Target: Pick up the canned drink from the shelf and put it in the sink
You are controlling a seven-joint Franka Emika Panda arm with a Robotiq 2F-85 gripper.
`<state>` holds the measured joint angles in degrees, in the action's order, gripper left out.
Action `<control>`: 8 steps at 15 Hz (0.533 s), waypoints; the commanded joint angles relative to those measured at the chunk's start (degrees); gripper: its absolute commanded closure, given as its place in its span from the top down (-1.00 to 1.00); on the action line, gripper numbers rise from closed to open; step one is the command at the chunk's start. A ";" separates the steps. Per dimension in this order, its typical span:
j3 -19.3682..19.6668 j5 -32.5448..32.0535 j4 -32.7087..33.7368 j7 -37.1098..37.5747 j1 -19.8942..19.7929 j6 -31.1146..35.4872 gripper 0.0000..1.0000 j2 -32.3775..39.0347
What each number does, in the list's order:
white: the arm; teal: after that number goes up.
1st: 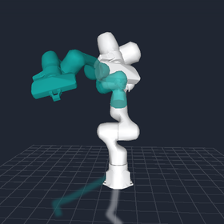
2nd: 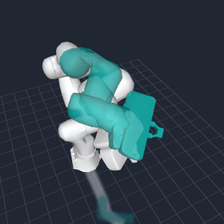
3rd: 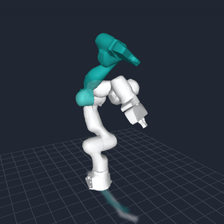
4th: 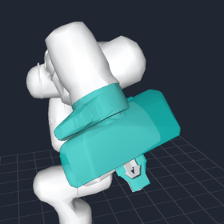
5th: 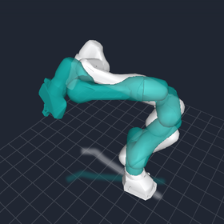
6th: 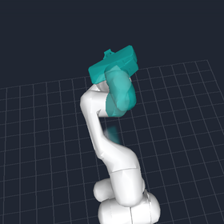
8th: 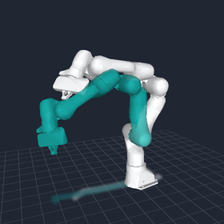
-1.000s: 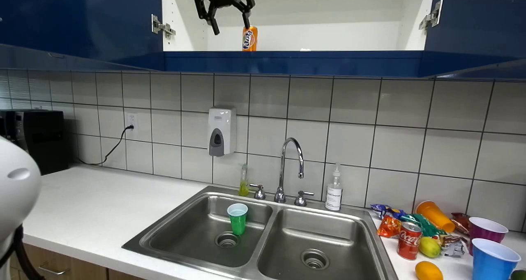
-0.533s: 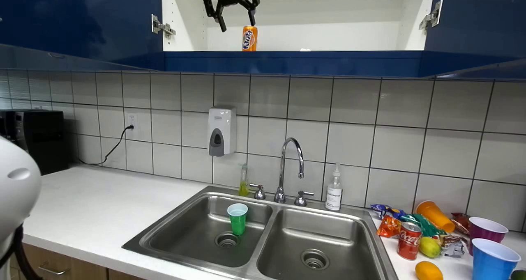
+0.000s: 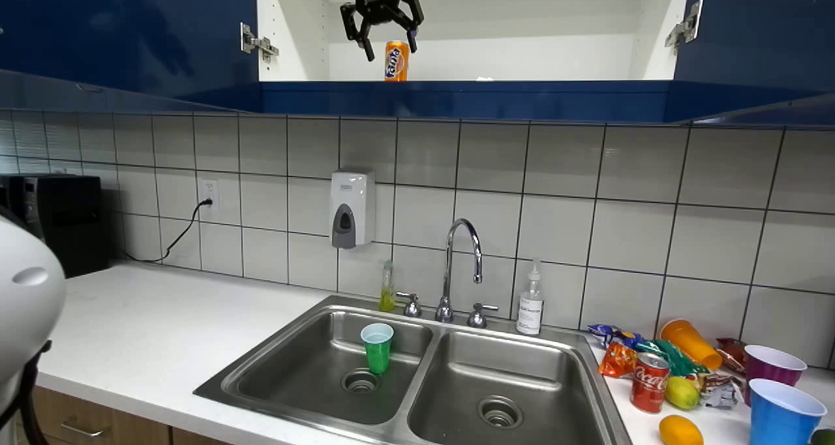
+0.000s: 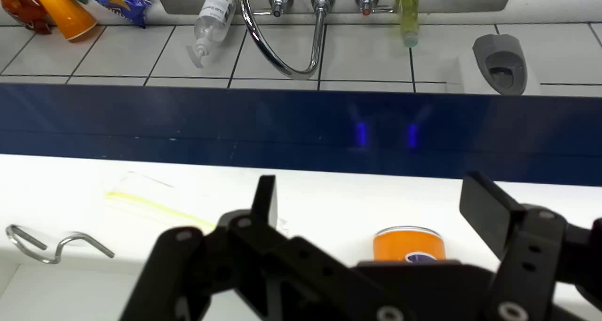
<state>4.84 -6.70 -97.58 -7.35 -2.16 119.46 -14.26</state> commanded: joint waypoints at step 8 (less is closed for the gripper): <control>-1.15 2.39 11.00 0.62 0.23 1.41 1.00 10.40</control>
<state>4.20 -5.59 -90.56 -7.21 -1.87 121.16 -6.56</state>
